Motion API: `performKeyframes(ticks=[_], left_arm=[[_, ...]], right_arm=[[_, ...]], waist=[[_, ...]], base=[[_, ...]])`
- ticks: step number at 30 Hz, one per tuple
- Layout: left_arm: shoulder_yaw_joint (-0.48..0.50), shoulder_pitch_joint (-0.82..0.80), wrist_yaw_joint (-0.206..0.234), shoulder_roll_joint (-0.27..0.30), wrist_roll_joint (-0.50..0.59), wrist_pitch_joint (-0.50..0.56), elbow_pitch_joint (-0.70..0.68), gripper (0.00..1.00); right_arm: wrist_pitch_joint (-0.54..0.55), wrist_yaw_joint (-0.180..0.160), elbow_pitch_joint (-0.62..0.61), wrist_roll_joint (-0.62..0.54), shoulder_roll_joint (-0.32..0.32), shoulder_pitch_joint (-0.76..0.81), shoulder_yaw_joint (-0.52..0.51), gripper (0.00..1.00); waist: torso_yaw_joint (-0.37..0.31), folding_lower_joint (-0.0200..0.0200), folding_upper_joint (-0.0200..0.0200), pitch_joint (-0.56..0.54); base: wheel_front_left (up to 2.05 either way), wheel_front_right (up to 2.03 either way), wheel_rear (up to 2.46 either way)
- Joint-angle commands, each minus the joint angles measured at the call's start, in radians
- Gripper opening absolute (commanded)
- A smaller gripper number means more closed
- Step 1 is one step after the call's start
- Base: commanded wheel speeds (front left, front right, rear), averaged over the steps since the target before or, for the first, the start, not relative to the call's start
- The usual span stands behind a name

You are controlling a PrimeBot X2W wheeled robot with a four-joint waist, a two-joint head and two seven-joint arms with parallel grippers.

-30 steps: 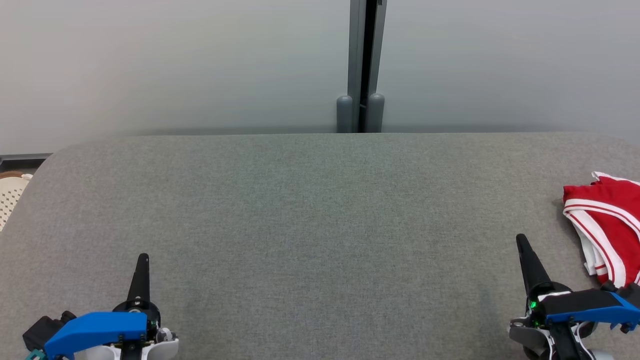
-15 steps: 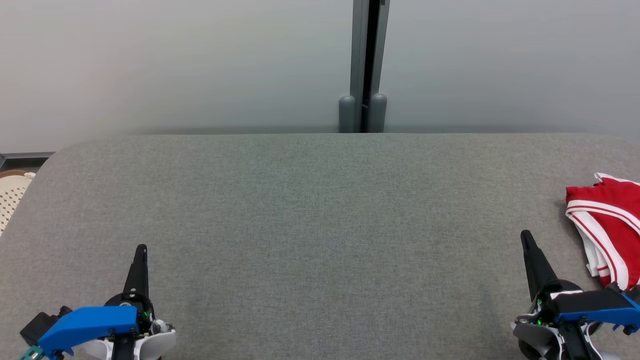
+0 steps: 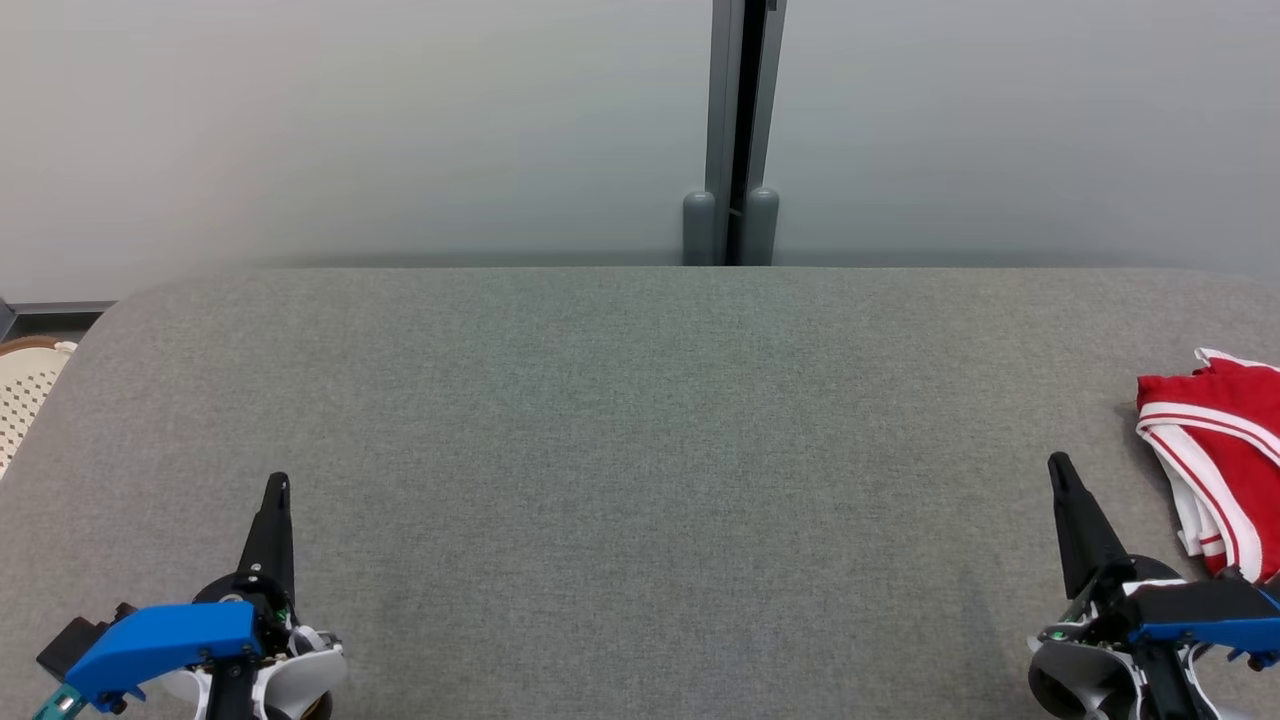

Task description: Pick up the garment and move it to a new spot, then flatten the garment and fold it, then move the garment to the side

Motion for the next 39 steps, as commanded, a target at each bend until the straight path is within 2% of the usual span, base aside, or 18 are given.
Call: performKeyframes(ticks=[1,9,39], left_arm=[[0.002,-0.016,-0.009,0.003,-0.018,0.008,-0.009,0.00],[0.007,-0.021,-0.012,0.003,-0.062,0.021,-0.016,0.00],[0.006,-0.019,-0.012,0.003,-0.060,0.021,-0.015,0.00]], right_arm=[[0.009,0.000,-0.012,0.023,-0.005,0.013,-0.005,0.00],[0.021,0.000,-0.025,0.071,-0.005,0.018,-0.010,0.00],[0.021,0.000,-0.024,0.068,-0.005,0.017,-0.009,0.00]], waist=[[0.001,-0.0001,-0.0001,0.000],[0.004,-0.0001,-0.0001,0.000],[0.004,-0.0001,-0.0001,0.000]], base=[[0.00,0.00,0.00],[0.00,0.00,0.00],[0.00,0.00,0.00]])
